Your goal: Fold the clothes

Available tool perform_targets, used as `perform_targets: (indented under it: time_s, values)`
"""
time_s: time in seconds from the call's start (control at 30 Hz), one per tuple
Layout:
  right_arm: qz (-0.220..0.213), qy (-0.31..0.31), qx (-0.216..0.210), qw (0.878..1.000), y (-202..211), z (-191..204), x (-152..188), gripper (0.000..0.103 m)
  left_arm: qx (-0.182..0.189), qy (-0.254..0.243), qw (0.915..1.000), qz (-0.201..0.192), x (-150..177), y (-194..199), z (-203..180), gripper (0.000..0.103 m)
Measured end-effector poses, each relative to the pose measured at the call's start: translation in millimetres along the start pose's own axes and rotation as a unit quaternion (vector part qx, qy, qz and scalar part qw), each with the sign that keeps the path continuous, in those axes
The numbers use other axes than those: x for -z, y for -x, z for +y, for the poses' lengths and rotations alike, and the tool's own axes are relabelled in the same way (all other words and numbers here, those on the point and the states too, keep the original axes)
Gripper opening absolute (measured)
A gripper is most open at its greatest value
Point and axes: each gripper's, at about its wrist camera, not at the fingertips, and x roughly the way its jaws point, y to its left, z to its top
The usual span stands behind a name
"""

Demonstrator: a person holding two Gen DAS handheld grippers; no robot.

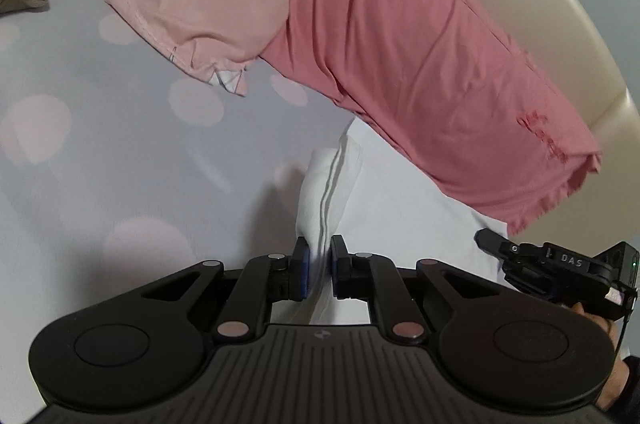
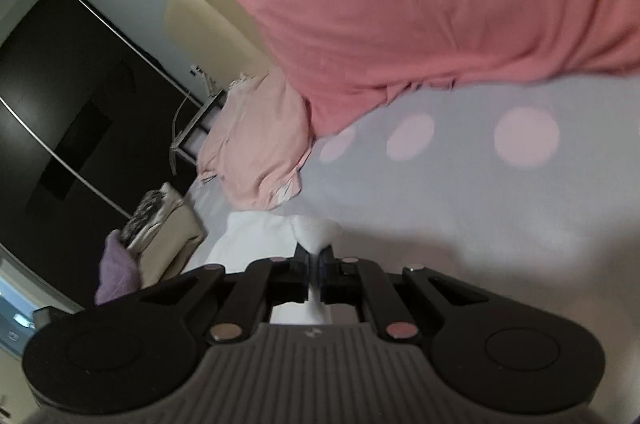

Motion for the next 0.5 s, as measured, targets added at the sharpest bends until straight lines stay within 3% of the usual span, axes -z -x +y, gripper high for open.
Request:
perform_targets:
  time_s: [0.13, 0.2, 0.3, 0.5]
  values:
    - [0.045, 0.006, 0.053, 0.998, -40.1, -9.0, 2.3, 0.007, -0.034, 0.02, 0.9979, 0.051, -2.2, -27.6, 21.5, 0.01]
    - [0.078, 0.002, 0.091, 0.993, -54.5, -14.1, 11.0, 0.024, -0.057, 0.031, 0.996, 0.061, 0.3, -27.8, 32.8, 0.011]
    - [0.071, -0.009, 0.092, 0.993, -39.6, -17.0, 25.0, 0.045, -0.043, 0.061, 0.9968, 0.026, 3.5, 6.9, 50.2, 0.013]
    - [0.08, -0.034, 0.058, 0.995, 16.3, -14.0, 70.4, 0.046, -0.079, 0.027, 0.9966, 0.002, 44.8, 114.1, 69.6, 0.013]
